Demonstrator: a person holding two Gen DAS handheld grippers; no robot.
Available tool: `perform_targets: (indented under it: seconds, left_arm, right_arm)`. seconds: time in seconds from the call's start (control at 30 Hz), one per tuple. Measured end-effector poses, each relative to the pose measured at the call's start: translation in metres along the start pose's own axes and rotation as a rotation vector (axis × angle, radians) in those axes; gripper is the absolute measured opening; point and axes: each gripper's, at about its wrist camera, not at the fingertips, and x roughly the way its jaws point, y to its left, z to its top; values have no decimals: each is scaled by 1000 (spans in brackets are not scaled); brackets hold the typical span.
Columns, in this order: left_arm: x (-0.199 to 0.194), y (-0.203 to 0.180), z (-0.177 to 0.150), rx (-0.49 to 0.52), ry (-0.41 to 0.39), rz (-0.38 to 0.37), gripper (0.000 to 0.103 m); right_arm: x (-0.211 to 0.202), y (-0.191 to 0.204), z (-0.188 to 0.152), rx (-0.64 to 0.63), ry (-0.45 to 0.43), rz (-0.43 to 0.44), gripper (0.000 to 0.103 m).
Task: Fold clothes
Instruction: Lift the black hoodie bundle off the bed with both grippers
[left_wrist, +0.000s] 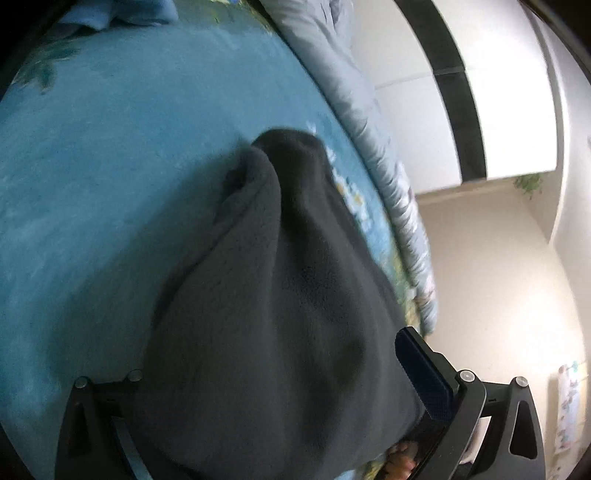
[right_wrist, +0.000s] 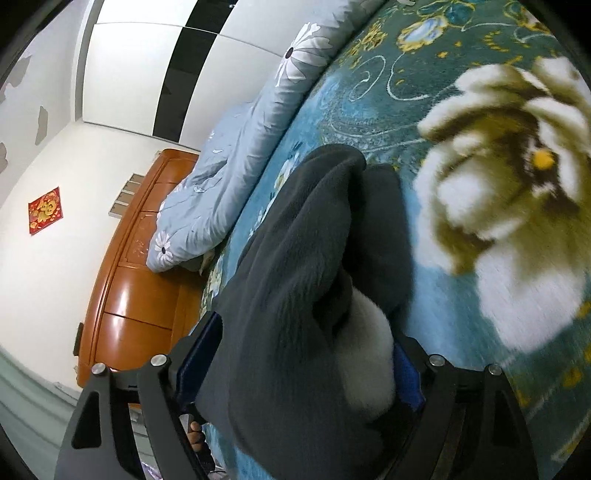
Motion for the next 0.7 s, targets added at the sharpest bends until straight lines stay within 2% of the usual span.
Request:
perform_targets:
  seconds: [0.27, 0.37, 0.43, 0.5, 0.6, 0.67, 0.7]
  left_arm:
    - [12, -12, 2, 69, 34, 43, 102]
    - [17, -17, 3, 95, 47, 59, 101]
    - [19, -18, 4, 101, 48, 72, 91]
    - [18, -17, 4, 88, 36, 86, 88]
    - [19, -21, 2, 81, 21, 105, 81]
    - [19, -26, 0, 80, 12, 112, 73]
    - [19, -29, -2, 80, 6, 107, 65]
  right_arm:
    - [15, 11, 7, -56, 17, -21, 85]
    - [13, 15, 3, -84, 19, -36, 81]
    - [12, 16, 2, -88, 21, -52, 73]
    - [12, 15, 3, -90, 32, -75, 64]
    - [17, 14, 8, -80, 46, -70, 61]
    - [20, 13, 10, -63, 53, -70, 59]
    - [20, 15, 11, -65, 54, -76, 56]
